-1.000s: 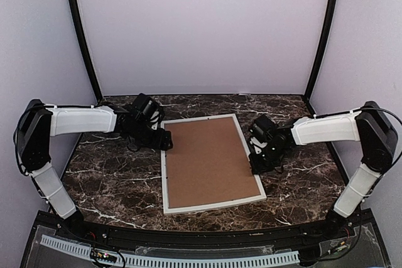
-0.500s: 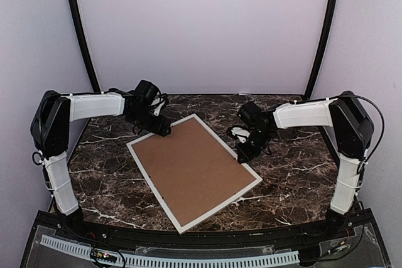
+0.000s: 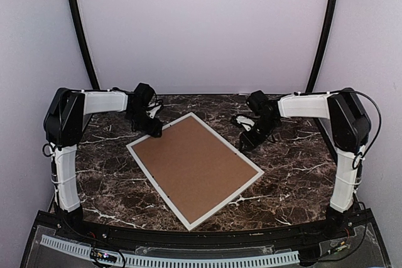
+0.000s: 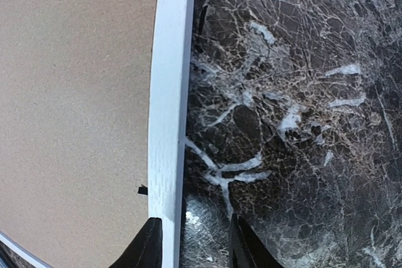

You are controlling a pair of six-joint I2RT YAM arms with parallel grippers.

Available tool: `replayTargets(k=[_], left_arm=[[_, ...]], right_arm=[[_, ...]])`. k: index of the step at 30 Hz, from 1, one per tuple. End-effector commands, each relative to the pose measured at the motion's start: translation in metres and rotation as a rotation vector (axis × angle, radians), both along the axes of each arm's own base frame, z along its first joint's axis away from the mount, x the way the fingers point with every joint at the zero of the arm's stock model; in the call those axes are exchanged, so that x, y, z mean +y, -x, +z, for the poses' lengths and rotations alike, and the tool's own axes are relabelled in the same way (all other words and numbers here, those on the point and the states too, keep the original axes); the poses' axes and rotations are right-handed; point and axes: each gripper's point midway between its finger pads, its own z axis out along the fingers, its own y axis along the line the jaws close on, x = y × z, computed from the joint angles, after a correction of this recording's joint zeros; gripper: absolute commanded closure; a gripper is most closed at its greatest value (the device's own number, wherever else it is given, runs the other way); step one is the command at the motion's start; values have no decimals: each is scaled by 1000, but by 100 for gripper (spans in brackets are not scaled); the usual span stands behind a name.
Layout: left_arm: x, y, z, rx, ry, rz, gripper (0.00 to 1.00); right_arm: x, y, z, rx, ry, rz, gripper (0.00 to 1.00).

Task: Put the photo into the frame
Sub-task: Rotate the photo frame at the center of the board.

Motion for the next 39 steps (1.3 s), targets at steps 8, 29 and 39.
replayTargets(k=[8, 29, 39], left_arm=[[17, -4, -21, 85, 29, 15, 55], [37, 57, -22, 179, 125, 369, 91], [19, 138, -26, 214, 177, 407, 90]], right_arm=[[-9, -10, 18, 13, -23, -121, 63], [-47, 20, 41, 91, -52, -563, 43], [-58, 67, 19, 180, -125, -701, 38]])
